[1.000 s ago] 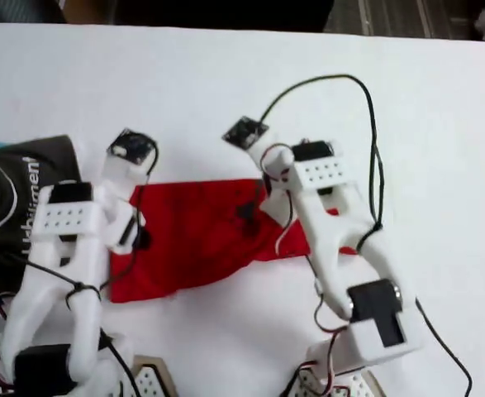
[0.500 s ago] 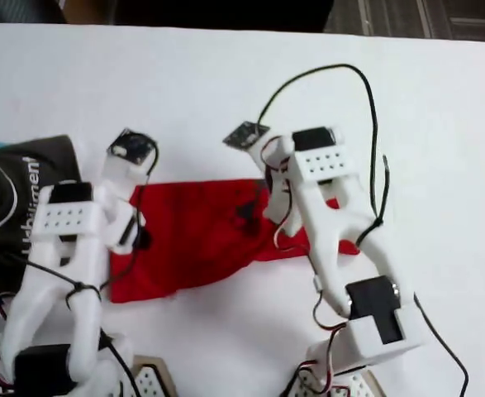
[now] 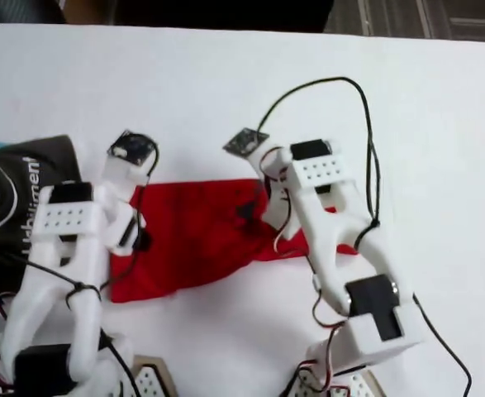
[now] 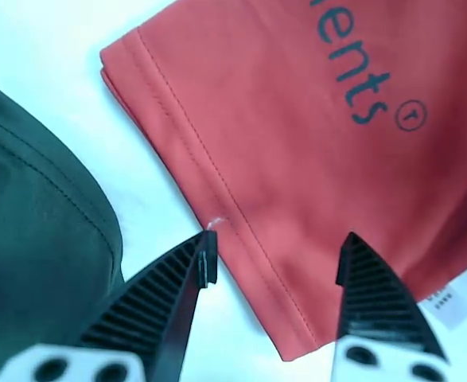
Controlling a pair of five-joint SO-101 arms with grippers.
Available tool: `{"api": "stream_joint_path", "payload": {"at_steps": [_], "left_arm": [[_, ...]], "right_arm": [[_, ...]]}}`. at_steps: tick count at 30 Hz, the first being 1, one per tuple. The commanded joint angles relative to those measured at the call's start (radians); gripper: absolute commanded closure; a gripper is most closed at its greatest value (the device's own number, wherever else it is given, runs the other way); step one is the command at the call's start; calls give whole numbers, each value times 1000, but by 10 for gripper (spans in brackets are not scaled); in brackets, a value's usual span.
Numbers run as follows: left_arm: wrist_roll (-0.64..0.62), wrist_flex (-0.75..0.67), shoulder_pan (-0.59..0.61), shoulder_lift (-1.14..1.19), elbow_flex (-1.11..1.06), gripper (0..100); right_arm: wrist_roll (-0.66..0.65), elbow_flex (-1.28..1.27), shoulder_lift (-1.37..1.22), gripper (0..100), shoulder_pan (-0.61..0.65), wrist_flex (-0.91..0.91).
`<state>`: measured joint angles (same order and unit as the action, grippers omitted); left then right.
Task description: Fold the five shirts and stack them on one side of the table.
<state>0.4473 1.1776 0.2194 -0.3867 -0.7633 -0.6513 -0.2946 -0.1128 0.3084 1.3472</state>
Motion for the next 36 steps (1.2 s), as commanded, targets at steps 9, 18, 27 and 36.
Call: {"api": "stream_joint_path", "payload": {"at_steps": [9,18,27,36], "left_arm": [[8,6,3,-23,33,736],[8,5,5,-23,33,736],[9,5,8,-23,33,736],[9,6,8,-23,33,736]], "right_arm": [[86,287,-74,852,7,35],[77,342,-74,854,-84,223],[68,238,-88,854,-120,286],[52,150,-111,854,-2,153]]}}
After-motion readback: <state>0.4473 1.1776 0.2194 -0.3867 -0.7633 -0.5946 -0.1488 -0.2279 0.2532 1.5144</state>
